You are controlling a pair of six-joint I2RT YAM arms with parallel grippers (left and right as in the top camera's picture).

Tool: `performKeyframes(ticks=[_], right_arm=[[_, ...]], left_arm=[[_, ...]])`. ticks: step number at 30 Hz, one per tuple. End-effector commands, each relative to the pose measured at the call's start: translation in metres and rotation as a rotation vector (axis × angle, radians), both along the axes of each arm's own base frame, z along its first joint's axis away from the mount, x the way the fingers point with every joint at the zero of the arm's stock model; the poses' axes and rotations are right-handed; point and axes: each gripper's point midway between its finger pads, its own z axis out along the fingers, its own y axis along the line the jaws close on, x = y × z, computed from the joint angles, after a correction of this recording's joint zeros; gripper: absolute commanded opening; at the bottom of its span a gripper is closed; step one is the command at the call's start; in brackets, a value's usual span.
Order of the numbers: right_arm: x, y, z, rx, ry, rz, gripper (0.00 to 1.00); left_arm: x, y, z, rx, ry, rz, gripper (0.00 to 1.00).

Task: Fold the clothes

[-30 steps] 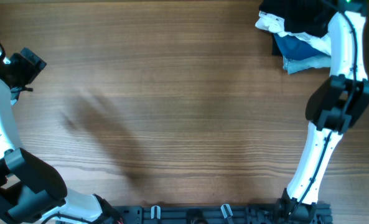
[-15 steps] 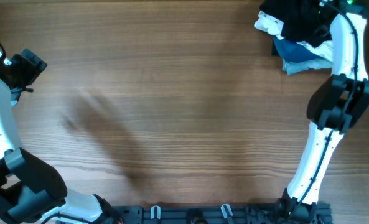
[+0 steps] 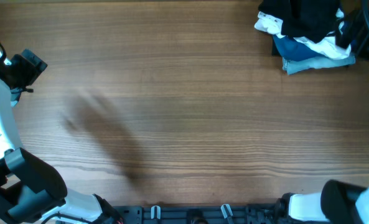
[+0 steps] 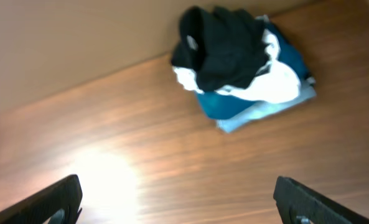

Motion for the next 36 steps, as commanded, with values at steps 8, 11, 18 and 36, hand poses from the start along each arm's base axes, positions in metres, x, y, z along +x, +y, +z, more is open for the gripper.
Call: performKeyframes(ticks=[8,11,18,36], right_arm=[[-0.02,0.012,0.014,0.103,-0.043,-0.052,1.0],[-0.005,0.016,0.022,0.042,-0.117,0.016,1.0],[0.001,0.052,0.006,-0.265,-0.432,0.294,1.0],[-0.074,0.051,-0.247,-0.313,-0.757,0.188,1.0]], left_arm=[[0.001,0.001,-0.002,-0.004,0.001,-0.014,1.0],[0.001,0.001,-0.002,-0.004,0.0,-0.014,1.0],[0.001,0.001,-0.002,-0.004,0.001,-0.014,1.0],[0.001,0.001,-0.002,-0.004,0.001,-0.014,1.0]])
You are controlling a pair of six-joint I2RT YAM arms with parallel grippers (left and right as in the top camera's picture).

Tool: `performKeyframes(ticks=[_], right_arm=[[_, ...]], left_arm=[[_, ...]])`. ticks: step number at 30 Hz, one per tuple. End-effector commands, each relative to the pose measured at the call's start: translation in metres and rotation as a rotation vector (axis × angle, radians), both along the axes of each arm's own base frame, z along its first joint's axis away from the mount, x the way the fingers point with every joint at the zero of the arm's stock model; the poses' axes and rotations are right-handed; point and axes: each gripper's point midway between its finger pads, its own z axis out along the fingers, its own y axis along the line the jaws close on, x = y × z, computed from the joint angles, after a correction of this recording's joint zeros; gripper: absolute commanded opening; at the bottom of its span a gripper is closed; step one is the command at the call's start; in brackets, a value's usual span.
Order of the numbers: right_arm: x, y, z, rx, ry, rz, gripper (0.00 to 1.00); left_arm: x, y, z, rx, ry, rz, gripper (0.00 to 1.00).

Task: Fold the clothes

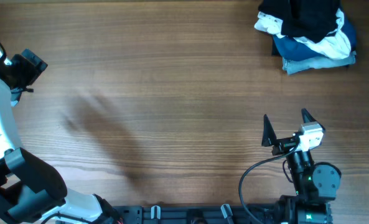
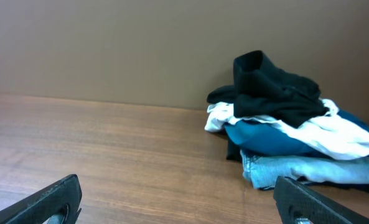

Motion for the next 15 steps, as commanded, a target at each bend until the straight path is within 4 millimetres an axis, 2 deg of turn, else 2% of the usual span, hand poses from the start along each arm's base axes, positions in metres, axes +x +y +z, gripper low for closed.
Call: performKeyframes(ticks=[1,3,15], right_arm=[[0.0008,-0.0102,-0.0081,0.004,-0.004,-0.061,1.0],[0.0015,-0.0123,-0.0157,0.004,0.005,-0.073,1.0],[0.0008,-0.0144,-0.011,0.005,-0.021,-0.086,1.0]], left_arm=[[0.0004,0.0022,-0.0019,0.002,0.003,-0.011,1.0],[0.0005,0.0021,-0.0019,0.002,0.003,-0.011,1.0],[0.0004,0.0022,-0.0019,0.002,0.003,-0.011,1.0]])
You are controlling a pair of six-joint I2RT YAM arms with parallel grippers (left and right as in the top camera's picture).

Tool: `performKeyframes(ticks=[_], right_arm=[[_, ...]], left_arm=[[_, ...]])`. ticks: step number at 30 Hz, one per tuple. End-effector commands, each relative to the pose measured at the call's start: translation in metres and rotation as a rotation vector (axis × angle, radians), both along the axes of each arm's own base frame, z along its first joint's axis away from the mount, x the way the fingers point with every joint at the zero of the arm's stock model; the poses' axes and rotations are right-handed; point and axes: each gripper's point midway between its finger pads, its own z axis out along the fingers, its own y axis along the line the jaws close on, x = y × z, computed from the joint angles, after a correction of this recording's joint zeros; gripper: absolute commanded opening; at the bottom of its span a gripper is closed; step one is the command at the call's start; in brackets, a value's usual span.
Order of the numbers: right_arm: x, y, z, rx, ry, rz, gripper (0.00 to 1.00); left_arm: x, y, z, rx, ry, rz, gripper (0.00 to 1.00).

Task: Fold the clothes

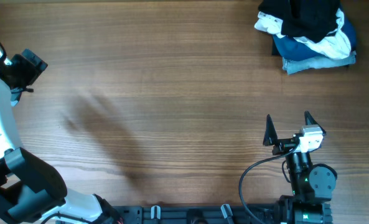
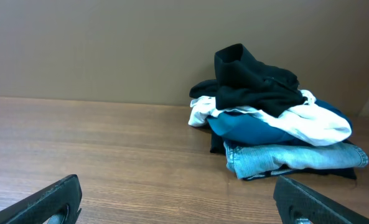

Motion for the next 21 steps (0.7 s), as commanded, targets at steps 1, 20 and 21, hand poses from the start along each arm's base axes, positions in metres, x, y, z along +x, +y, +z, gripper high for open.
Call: performKeyframes(ticks=[1,20,21], right_arm=[[-0.001,-0.002,0.004,0.006,-0.019,-0.016,1.0],[-0.001,-0.002,0.004,0.006,-0.02,-0.016,1.0],[-0.001,-0.002,0.004,0.006,-0.02,-0.016,1.0]], left_arm=[[0.0,0.002,-0.002,0.003,0.002,-0.011,1.0],[-0.002,0.002,0.009,0.014,-0.018,-0.007,1.0],[-0.003,0.0,0.016,0.023,-0.032,-0.011,1.0]])
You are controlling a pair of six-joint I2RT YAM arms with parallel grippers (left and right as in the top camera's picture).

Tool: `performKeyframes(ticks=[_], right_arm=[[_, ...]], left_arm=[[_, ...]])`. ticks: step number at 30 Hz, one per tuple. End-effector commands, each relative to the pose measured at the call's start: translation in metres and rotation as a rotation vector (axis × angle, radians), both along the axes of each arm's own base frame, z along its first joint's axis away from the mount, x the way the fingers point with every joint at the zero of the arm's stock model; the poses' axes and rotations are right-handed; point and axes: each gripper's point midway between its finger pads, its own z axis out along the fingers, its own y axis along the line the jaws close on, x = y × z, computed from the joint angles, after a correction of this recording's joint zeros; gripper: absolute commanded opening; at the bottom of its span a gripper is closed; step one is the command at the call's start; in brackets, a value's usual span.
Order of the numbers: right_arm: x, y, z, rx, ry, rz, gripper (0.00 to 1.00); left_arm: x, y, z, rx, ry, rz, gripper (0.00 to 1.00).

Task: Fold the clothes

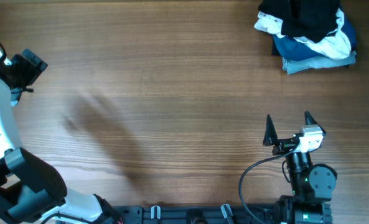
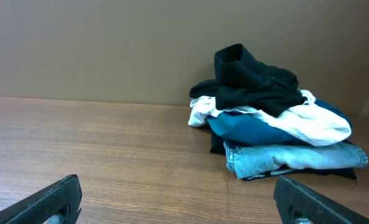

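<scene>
A pile of clothes (image 1: 308,30) lies at the table's far right corner: a black garment on top, then white, teal and light blue denim. The right wrist view shows the same pile of clothes (image 2: 274,124) ahead against the back wall. My right gripper (image 1: 289,124) rests low near the front right of the table, open and empty, pointing toward the pile from well short of it. In its wrist view the right gripper (image 2: 178,202) shows only bare wood between its black fingertips. The left arm (image 1: 4,93) stands at the left edge; its gripper does not show.
The wooden table (image 1: 172,93) stretches between the arms and the pile. A brown wall (image 2: 109,43) rises behind the table's far edge. A black mounting rail (image 1: 196,214) runs along the front edge.
At first the right gripper was open, high up and looking down on the pile, its arm barely in the overhead view. Then it rested low at the front right, facing the pile. It shifted slightly after that and has stayed put. The left arm never moved.
</scene>
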Motion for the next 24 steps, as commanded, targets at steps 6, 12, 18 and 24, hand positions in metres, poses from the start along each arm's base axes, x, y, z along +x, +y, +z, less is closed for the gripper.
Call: performKeyframes(ticks=[6,12,18,24], right_arm=[[-0.001,-0.002,0.004,0.006,-0.02,-0.016,1.0],[-0.001,-0.002,0.004,0.006,-0.02,-0.016,0.99],[-0.001,-0.002,0.004,0.006,-0.019,-0.016,1.0],[-0.001,-0.002,0.004,0.006,-0.02,-0.016,1.0]], left_arm=[[-0.015,-0.023,0.086,0.071,-0.198,-0.047,1.0],[-0.003,-0.089,0.186,0.223,-0.551,-0.254,1.0],[-0.046,-0.154,0.18,0.341,-0.694,-0.472,1.0],[-0.084,-0.168,0.114,0.394,-0.853,-0.488,1.0]])
